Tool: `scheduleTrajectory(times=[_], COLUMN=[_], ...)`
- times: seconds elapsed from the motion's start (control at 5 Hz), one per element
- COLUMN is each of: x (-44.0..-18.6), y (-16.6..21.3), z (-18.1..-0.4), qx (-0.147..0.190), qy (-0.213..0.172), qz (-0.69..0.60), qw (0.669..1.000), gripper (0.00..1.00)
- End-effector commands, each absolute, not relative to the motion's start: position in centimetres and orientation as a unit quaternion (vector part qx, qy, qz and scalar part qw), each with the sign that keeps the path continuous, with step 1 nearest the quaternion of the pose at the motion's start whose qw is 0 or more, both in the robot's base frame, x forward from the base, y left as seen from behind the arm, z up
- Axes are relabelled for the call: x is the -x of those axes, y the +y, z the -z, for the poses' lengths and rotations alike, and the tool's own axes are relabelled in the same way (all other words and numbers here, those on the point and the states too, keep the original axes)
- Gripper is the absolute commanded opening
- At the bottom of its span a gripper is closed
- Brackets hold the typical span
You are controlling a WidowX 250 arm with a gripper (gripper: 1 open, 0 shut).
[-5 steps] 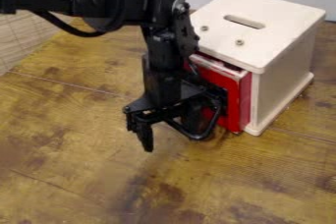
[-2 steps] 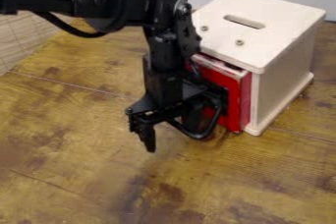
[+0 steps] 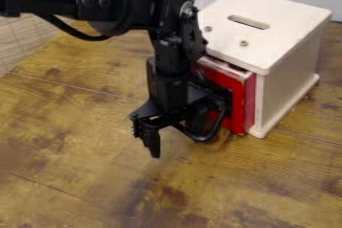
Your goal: Close the drawer
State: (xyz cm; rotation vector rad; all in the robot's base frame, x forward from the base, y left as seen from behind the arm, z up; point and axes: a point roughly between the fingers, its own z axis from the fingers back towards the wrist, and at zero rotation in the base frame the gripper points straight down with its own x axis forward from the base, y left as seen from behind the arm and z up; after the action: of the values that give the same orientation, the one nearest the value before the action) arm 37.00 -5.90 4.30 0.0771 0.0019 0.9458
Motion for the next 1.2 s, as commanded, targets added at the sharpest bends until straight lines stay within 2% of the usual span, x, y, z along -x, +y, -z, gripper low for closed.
scheduleTrajectory(times=[0.0,1.0], x=[-37.55,-37.66], y=[-6.44,-5.84], z=[-7.28,-7.56], qx=[-0.016,-0.015], qy=[-0.034,-0.036], qz=[-0.456,-0.48], qw=[0.889,0.877], gripper=[1.0,1.0])
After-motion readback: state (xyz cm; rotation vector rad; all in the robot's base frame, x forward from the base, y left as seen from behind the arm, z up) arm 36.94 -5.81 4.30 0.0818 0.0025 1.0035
